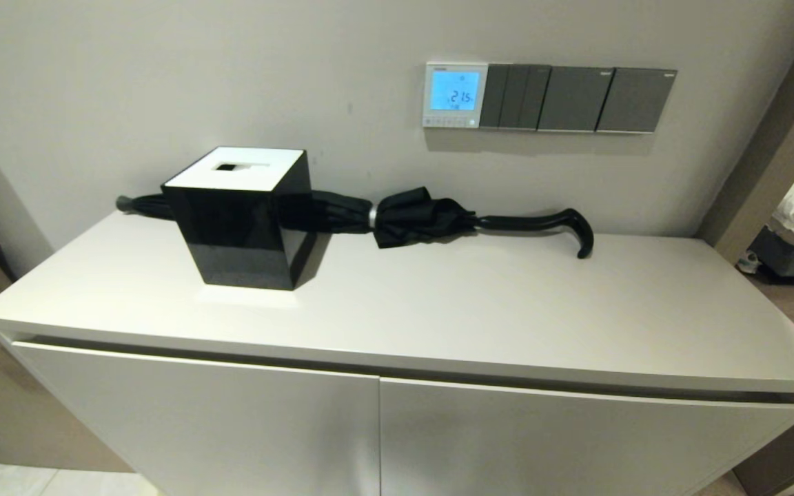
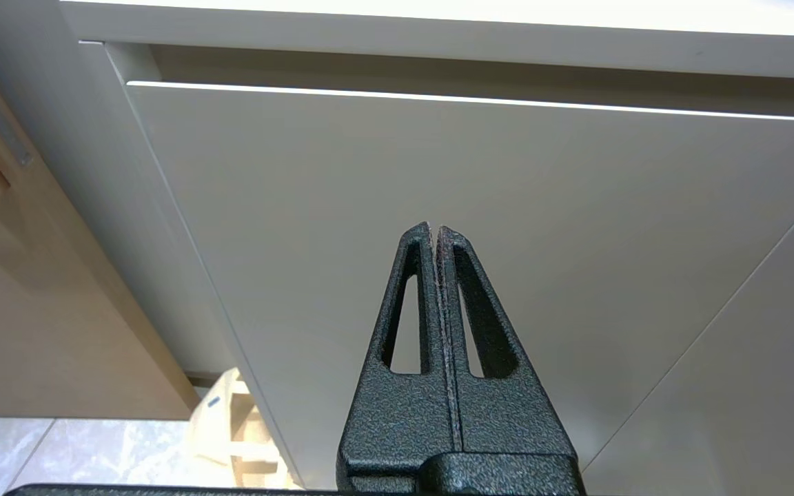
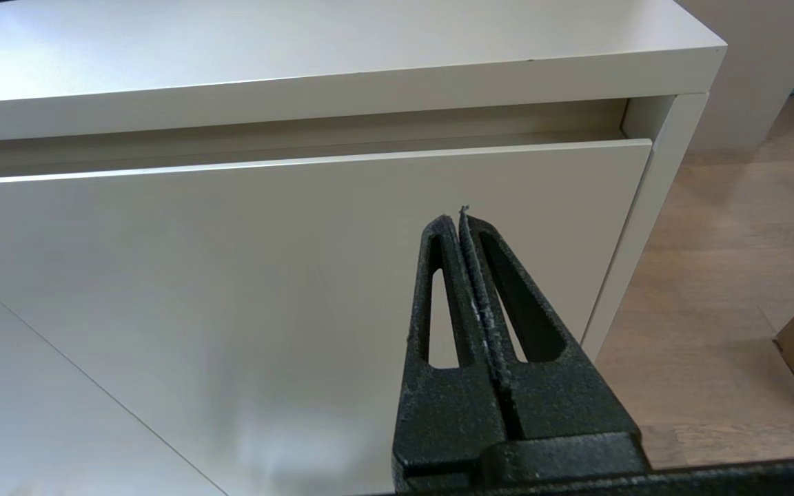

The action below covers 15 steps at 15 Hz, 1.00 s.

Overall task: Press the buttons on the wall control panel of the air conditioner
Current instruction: Turn off the central air conditioner

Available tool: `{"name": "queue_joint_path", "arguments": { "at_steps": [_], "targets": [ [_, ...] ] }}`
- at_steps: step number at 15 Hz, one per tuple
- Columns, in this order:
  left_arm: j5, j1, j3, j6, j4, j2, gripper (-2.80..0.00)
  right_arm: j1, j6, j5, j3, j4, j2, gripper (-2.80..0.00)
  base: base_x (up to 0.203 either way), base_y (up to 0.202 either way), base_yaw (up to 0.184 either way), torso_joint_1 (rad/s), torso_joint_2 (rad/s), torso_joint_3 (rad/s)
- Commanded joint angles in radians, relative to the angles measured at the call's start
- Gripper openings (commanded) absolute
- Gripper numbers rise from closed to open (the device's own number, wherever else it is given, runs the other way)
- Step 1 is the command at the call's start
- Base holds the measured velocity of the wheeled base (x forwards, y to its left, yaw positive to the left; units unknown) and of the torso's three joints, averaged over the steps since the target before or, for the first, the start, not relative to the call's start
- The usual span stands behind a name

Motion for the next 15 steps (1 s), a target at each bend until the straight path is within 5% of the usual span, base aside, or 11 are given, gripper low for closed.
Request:
{"name": "queue_joint_path", "arguments": {
  "at_steps": [1,15],
  "targets": [
    [0.000,0.000,0.000,0.000,0.000,0.000,-2.80,0.001,0.000,0.000,0.000,0.000,-0.001,-2.80,0.000,0.000,0.000,0.000,0.00,0.000],
    [0.000,0.000,0.000,0.000,0.000,0.000,-2.80,0.002,0.001,0.000,0.002,-0.001,0.000,-2.80,0.000,0.000,0.000,0.000,0.00,0.000]
  ]
}}
